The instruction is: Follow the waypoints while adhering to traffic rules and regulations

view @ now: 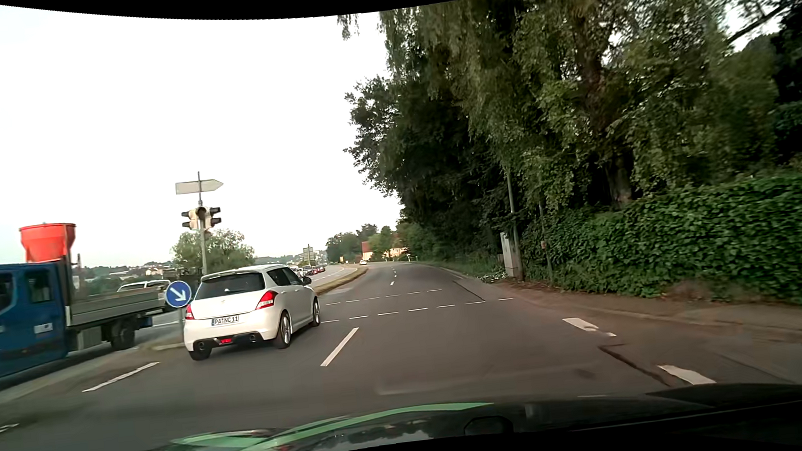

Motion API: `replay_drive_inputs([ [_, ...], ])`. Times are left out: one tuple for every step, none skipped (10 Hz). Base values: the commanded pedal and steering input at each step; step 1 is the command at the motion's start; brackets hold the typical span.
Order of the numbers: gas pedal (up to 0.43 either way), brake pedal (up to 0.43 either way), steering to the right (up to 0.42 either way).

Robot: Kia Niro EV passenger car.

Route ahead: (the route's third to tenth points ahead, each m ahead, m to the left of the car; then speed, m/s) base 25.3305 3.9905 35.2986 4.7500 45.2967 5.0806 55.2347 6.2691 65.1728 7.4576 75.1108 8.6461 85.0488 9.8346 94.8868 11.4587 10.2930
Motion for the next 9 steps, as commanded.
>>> replay_drive_inputs([
  [0.240, 0.000, -0.007],
  [0.240, 0.000, -0.008],
  [0.228, 0.000, -0.009],
  [0.228, 0.000, -0.009],
  [0.228, 0.000, -0.009],
  [0.240, 0.000, -0.009],
  [0.240, 0.000, -0.010],
  [0.268, 0.000, -0.011],
  [0.311, 0.000, -0.011],
])
